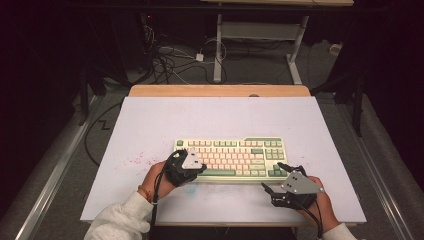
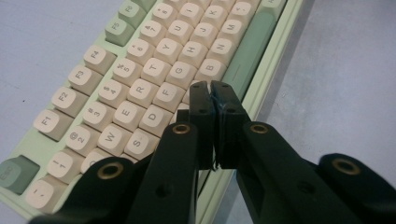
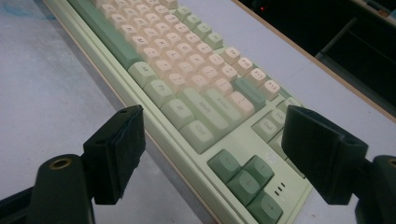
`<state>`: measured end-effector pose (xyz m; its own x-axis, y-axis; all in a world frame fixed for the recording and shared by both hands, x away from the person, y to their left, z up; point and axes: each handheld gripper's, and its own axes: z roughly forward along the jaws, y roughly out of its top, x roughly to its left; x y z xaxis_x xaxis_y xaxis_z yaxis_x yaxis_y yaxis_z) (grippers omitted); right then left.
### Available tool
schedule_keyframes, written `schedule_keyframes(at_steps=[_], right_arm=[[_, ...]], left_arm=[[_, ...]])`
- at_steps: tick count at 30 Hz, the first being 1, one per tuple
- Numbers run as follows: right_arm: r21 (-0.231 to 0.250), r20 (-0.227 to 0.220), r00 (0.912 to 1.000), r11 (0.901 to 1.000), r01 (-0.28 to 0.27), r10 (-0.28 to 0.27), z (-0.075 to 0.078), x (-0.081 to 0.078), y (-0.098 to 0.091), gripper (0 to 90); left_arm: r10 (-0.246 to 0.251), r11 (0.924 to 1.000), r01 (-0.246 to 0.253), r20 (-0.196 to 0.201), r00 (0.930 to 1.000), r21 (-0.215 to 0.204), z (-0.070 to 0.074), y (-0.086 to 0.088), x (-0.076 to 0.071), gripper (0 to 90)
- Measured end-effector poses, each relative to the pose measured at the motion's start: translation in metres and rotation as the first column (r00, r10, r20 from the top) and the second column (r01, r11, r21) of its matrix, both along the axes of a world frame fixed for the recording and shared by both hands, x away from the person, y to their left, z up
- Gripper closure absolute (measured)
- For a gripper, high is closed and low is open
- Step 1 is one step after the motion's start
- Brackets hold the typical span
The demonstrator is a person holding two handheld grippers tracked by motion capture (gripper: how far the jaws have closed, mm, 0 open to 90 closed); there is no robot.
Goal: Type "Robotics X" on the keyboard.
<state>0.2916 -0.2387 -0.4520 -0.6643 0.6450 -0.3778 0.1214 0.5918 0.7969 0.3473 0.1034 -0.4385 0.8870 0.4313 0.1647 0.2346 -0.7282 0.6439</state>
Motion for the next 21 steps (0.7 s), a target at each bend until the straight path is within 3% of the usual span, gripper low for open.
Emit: schedule_keyframes(at_steps=[10, 14, 21], right_arm=[[-0.001, 0.000, 1.0000, 1.0000, 0.000, 0.000, 0.000, 0.000, 0.000, 22.7], [-0.004, -0.001, 1.0000, 1.0000, -0.003, 0.003, -0.001, 0.000, 0.000, 22.7], [-0.008, 0.000, 1.0000, 1.0000, -0.004, 0.004, -0.001, 0.000, 0.001, 22.7]], left_arm=[[-0.002, 0.9998, 0.002, 0.006, 1.0000, 0.020, -0.004, -0.004, 0.001, 85.7], [-0.004, 0.9983, 0.004, -0.004, 1.0000, 0.059, -0.011, -0.007, 0.003, 85.7], [-0.002, 0.9995, 0.002, 0.009, 1.0000, 0.031, -0.006, -0.004, 0.003, 87.3]])
